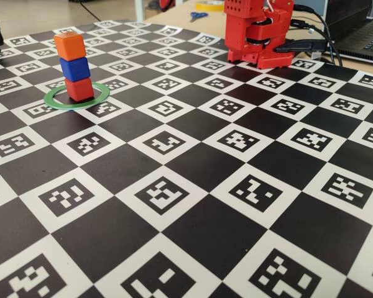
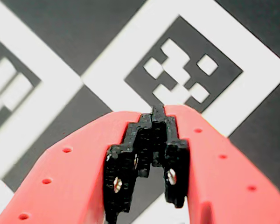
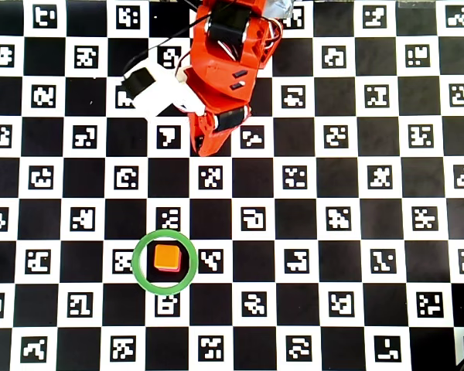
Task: Grab the red cube then put it in the green circle then put the blue cube on top and finally the orange cube on top
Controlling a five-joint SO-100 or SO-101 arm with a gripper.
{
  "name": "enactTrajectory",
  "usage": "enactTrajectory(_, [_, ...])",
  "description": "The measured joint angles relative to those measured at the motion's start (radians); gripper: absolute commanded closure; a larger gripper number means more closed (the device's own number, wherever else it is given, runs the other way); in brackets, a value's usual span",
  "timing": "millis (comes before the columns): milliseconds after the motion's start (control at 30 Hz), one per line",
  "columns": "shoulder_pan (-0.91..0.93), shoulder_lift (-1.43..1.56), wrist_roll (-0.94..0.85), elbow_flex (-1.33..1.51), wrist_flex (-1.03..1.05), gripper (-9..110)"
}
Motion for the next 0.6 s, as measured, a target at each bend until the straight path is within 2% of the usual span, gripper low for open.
enactTrajectory(600, [-0.176, 0.502, -0.318, 0.495, 0.044, 107])
